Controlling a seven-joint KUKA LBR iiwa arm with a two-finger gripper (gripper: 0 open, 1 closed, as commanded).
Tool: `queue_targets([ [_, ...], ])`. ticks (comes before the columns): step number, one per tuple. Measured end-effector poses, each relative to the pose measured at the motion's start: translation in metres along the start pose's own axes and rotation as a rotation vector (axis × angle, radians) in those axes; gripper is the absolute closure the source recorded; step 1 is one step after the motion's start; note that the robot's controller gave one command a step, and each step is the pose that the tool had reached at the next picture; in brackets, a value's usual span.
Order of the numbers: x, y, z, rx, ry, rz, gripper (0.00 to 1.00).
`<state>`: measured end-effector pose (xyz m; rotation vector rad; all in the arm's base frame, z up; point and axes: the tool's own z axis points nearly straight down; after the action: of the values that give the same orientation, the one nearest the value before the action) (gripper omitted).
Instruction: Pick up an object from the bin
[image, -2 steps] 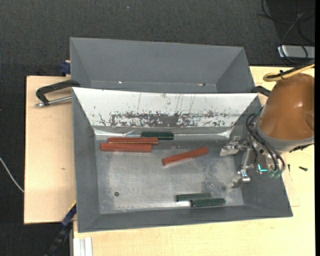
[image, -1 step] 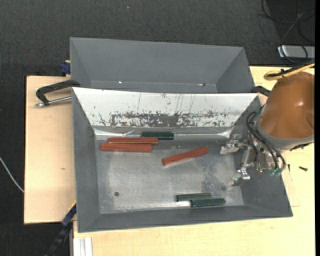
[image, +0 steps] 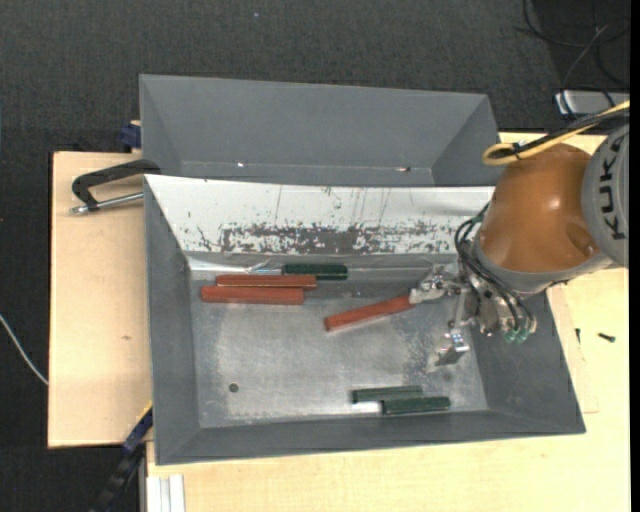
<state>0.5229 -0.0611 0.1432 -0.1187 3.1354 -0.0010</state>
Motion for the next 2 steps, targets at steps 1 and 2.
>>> queue_targets([
  [1, -0.028, 0.008, 0.036, -0.001, -0.003, -0.054, 0.0],
  [2, -0.037, 0.026, 0.053, -0.001, 0.001, -0.098, 0.0],
])
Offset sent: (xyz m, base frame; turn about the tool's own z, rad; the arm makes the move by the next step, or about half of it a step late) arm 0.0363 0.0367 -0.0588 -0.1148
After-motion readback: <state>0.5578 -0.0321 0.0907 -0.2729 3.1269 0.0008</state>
